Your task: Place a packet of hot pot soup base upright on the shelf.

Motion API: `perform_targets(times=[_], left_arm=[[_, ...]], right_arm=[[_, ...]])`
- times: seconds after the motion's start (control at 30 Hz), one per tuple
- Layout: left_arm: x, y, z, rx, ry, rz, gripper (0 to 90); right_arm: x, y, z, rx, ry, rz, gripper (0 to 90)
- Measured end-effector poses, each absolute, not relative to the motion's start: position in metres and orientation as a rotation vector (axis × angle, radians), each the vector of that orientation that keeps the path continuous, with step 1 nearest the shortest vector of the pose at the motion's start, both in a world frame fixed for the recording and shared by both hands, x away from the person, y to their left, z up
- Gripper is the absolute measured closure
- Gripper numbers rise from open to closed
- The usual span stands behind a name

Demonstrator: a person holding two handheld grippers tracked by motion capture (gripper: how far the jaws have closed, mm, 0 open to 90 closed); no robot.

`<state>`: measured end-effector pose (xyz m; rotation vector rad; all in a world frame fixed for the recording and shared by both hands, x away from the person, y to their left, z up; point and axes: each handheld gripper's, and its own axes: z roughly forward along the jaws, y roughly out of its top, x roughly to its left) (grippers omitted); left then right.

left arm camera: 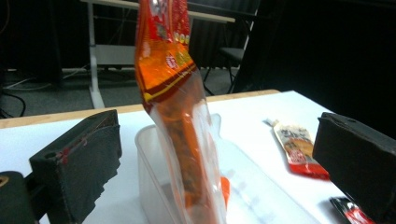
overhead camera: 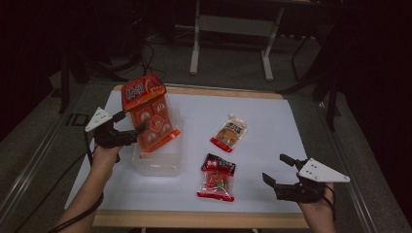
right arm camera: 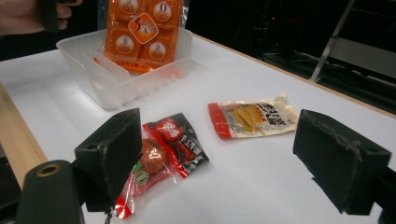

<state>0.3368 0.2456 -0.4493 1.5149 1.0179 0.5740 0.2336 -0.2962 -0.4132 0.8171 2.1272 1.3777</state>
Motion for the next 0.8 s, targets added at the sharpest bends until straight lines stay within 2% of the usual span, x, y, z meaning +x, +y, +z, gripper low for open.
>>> perform_targets(times=[0.33, 0.57, 0.8], left_arm=[[0.318, 0.253, -0.446, 1.53, 1.021, 0.571, 1.8], [0.293, 0.256, -0.443, 1.548, 0.989, 0.587, 1.8], [0.265, 0.249, -0.431, 1.532, 0.933, 0.534, 1.8]], right_arm=[[0.241, -0.294, -0.41, 0.781, 2.129, 1.373, 16.5], [0.246, -0.288, -0.411, 0.802, 2.158, 1.382, 13.1], [0.254, -0.272, -0.415, 0.773, 2.188, 1.386, 12.9]])
